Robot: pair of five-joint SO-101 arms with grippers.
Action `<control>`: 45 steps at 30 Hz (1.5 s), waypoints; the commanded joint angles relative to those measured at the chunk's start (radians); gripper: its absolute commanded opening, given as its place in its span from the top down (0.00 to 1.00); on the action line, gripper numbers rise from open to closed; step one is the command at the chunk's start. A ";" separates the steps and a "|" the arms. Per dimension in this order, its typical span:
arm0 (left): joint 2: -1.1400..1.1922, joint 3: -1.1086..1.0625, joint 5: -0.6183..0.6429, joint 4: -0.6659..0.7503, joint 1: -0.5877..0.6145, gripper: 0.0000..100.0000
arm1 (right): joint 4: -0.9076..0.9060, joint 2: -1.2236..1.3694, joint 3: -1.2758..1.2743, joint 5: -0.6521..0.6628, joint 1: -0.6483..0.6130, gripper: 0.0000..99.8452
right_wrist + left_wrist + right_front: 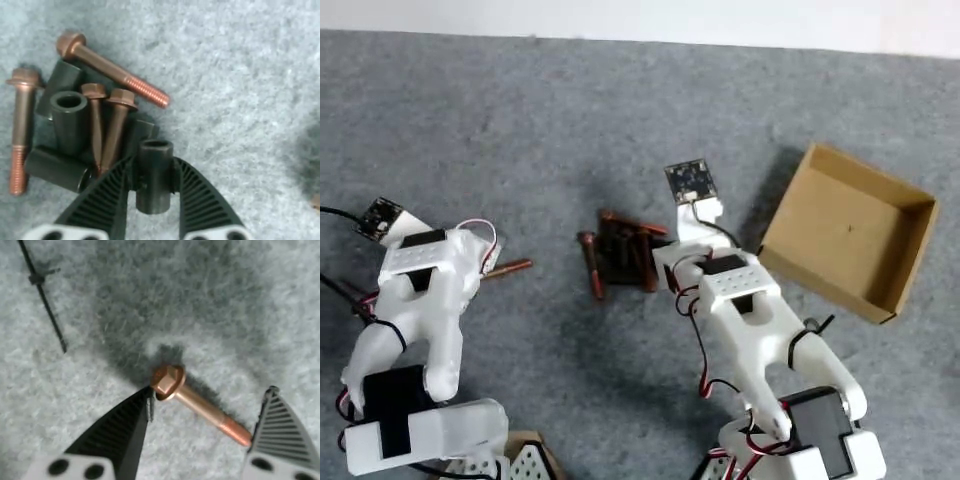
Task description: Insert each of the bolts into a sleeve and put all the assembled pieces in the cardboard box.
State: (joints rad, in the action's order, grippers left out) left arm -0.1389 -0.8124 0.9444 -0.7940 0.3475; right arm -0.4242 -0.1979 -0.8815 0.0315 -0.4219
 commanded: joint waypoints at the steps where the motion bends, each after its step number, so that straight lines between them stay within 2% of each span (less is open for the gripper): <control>1: 0.036 0.036 0.014 0.032 -0.007 0.69 | 0.021 -0.045 0.010 0.014 -0.012 1.00; 8: 0.110 0.131 0.014 -0.071 -0.005 0.70 | 0.021 -0.045 0.010 0.014 -0.012 1.00; 10: 0.120 0.140 0.014 -0.072 -0.005 0.76 | 0.021 -0.045 0.010 0.014 -0.012 1.00; 15: 0.122 0.140 0.012 -0.069 0.008 0.98 | 0.021 -0.045 0.010 0.014 -0.012 1.00; 16: 0.122 0.140 0.012 -0.069 0.015 1.00 | 0.021 -0.045 0.010 0.014 -0.012 1.00; 28: 0.107 0.134 0.003 -0.074 0.012 1.00 | 0.021 -0.059 0.007 0.012 -0.016 1.00; 35: -0.160 -0.007 -0.066 -0.064 -0.015 1.00 | 0.045 -0.148 -0.059 0.012 -0.048 1.00; 41: -0.496 -0.245 -0.066 0.078 -0.016 1.00 | 0.186 -0.398 -0.275 0.012 -0.054 1.00; 45: -0.713 -0.389 -0.066 0.172 -0.016 1.00 | 0.260 -0.533 -0.384 0.012 -0.111 1.00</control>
State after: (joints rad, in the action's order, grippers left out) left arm -0.6790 -1.1393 0.8876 -0.6989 0.3460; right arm -0.2355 -0.6183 -1.2298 0.0315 -0.4925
